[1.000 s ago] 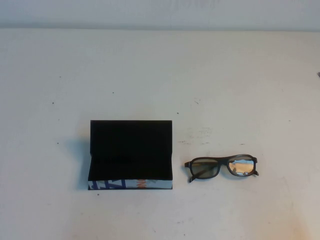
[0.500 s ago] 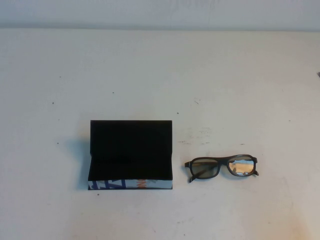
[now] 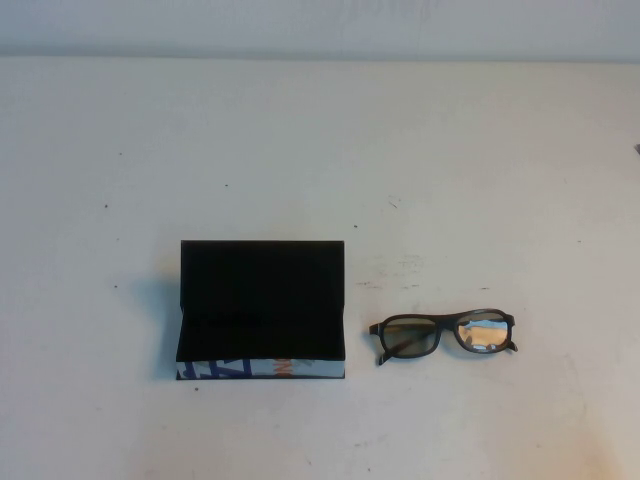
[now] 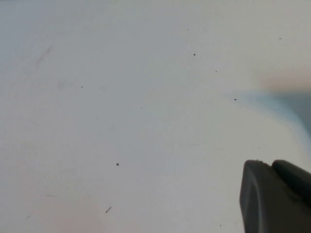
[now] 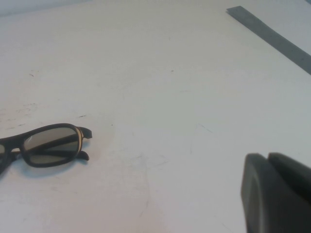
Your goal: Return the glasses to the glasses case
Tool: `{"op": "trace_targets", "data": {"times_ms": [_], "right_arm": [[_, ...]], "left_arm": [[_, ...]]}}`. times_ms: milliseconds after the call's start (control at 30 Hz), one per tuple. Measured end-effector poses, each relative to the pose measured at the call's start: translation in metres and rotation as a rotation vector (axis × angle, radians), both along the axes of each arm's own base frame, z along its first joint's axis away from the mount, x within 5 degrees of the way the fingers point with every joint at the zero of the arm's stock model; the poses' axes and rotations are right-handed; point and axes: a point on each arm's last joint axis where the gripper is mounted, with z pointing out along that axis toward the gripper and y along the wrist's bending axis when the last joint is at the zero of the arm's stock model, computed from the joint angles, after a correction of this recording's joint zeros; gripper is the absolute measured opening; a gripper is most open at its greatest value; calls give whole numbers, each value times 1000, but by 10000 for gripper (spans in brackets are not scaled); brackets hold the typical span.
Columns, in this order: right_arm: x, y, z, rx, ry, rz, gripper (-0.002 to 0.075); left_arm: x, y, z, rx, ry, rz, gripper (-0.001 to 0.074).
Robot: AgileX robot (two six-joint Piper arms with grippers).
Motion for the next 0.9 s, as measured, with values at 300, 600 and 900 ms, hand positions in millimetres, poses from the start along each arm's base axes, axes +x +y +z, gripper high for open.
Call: {"op": "trace_targets", "data": {"times_ms": [300,600,900], "right_arm": [[0,1,1,42,-13,3,-13],[3,4,22,457,-231,-26,-13],[1,6,37,635,-252,-14,-13]], "left_arm": [[0,0,0,0,0,0,-1],[0,0,0,0,0,0,-1],[0,0,0,0,0,0,-1]]}}
